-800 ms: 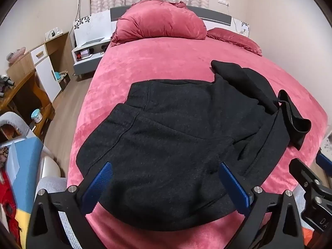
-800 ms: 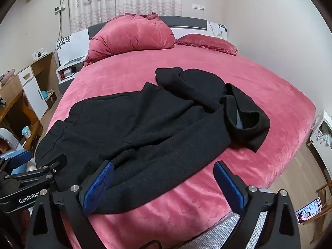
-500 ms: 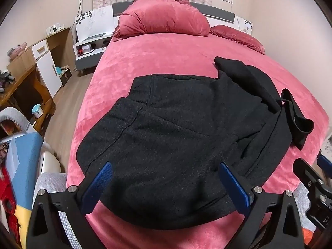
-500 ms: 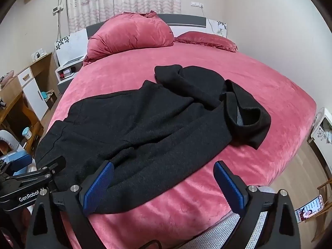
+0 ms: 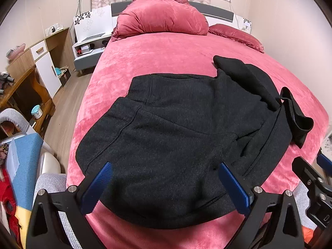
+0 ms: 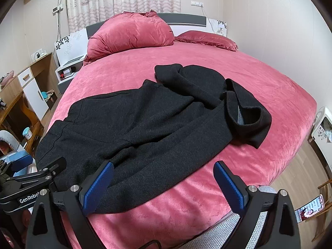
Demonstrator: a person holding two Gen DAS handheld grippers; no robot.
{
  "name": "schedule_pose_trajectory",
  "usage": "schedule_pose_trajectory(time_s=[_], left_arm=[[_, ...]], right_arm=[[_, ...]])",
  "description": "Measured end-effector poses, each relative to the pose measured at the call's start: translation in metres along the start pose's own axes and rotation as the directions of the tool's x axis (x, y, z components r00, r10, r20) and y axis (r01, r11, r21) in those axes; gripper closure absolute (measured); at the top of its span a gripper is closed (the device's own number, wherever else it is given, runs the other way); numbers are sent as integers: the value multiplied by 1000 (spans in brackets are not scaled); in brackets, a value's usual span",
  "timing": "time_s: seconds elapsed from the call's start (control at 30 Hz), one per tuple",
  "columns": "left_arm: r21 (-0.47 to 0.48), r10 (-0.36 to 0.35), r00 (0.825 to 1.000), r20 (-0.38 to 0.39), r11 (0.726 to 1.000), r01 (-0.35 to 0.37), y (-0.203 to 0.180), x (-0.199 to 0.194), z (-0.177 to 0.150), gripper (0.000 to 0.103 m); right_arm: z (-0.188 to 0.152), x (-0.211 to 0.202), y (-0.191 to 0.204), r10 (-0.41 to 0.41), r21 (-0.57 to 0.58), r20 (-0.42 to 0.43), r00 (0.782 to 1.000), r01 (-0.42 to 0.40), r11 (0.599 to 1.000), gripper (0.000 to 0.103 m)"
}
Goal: Fold large clothes
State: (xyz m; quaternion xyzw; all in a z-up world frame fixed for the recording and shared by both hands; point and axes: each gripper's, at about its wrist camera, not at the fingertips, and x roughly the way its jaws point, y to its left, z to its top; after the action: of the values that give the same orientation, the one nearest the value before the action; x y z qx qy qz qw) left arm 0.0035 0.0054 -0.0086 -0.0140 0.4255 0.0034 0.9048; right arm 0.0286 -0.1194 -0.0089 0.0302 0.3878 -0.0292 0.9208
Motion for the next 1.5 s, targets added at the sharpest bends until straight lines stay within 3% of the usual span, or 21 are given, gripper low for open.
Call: schedule_pose_trajectory(time_s=[0.97, 1.03, 1.17, 1.33, 1.5], left_arm=[[-11, 3, 999, -51, 1000, -3, 6, 10, -1, 1], [-8, -34, 997, -72, 999, 34, 9, 14, 0, 1], [-37, -173, 979, -107, 985, 170, 21, 24, -1, 1], [-89, -272, 961, -41, 959, 268, 42, 27, 6, 1], [-125, -155, 988, 2, 980, 154, 78, 36, 18, 1]], right_arm=[[-1, 6, -6, 1, 30, -26, 1000, 0, 1000, 5], [0, 9, -9, -7, 38, -37, 999, 8, 999, 5], [4, 15, -19, -29, 48, -46, 999, 31, 998, 5], [11, 27, -34, -37, 42, -67, 997, 40, 998, 5], [25, 47, -77, -111, 74, -106, 988, 119, 990, 4]])
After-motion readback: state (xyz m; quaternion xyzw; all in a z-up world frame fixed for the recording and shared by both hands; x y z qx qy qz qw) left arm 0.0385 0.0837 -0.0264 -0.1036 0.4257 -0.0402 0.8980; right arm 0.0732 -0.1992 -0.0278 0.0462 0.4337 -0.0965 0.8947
